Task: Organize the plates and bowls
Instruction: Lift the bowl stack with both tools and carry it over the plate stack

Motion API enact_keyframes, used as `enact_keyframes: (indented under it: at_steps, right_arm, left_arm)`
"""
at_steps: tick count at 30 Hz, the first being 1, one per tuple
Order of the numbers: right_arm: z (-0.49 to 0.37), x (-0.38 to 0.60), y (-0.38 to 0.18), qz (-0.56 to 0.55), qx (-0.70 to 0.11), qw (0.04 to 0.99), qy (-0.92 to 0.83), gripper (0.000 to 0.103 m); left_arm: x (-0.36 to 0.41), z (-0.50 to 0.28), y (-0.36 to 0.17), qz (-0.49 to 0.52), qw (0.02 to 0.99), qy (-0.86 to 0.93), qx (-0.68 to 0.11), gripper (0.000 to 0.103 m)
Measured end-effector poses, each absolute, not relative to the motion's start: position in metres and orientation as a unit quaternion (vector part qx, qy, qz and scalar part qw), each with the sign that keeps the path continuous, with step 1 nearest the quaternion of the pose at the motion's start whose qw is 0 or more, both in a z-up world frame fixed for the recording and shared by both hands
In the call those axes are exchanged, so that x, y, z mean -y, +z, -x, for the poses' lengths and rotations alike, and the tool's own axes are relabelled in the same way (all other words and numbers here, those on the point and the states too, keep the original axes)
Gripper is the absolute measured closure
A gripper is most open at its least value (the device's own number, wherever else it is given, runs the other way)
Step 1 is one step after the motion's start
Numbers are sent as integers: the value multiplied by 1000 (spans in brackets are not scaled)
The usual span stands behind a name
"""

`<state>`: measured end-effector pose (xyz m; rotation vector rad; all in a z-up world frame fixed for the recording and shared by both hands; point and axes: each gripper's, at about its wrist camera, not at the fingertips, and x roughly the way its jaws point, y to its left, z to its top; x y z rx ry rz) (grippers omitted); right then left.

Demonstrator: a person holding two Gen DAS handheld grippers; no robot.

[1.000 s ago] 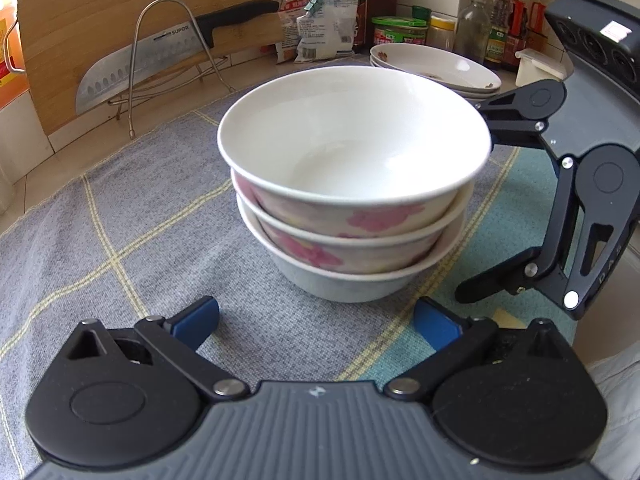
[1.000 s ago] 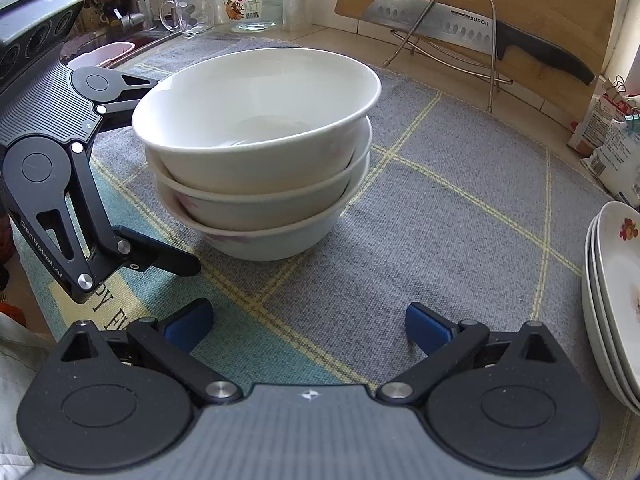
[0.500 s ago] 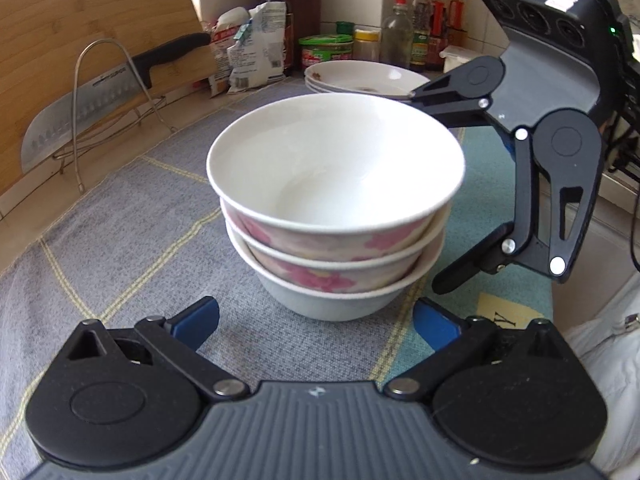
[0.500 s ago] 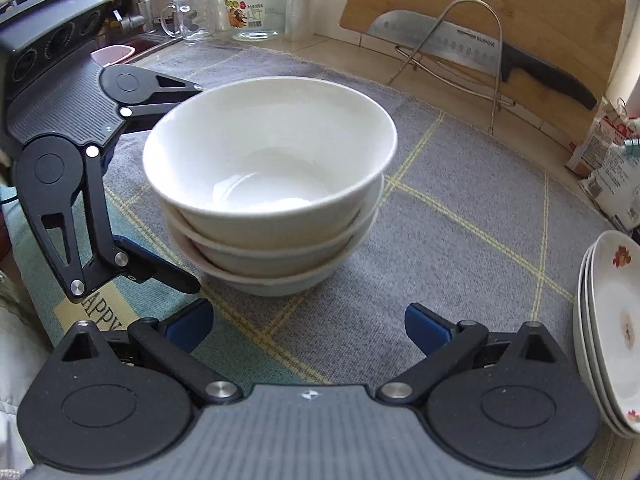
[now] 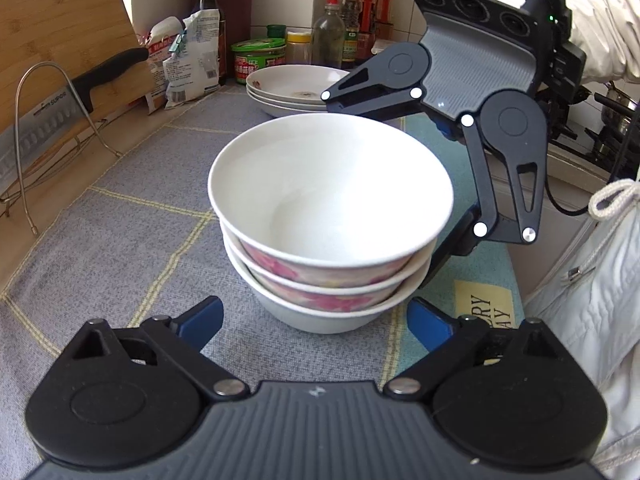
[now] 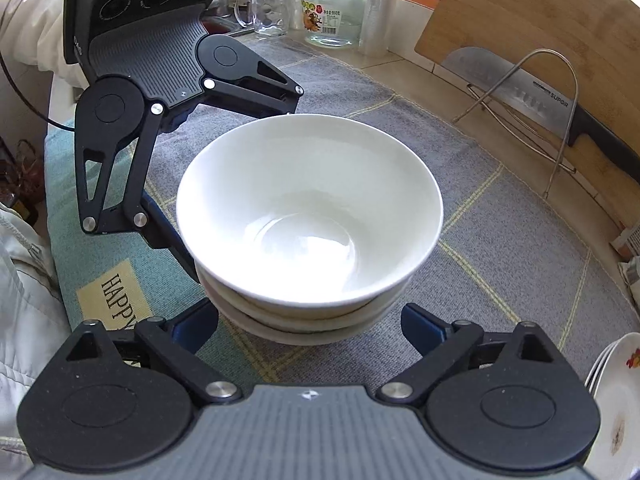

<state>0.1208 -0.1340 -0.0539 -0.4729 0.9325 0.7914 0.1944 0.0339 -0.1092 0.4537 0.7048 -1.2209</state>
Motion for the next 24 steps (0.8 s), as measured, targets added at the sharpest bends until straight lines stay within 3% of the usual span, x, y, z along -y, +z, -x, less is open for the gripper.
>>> enact_keyframes:
  at_steps: [8,24]
  right_arm:
    - [-123,135,-54,225,-438,776,395,13]
    - [-125,136,-54,217,-438,773,404,15]
  left_arm:
    - [-28,-201,-114,-206,729,-561,-334,11]
    - [-21,-203,-109,-219,707,-580,-340,16]
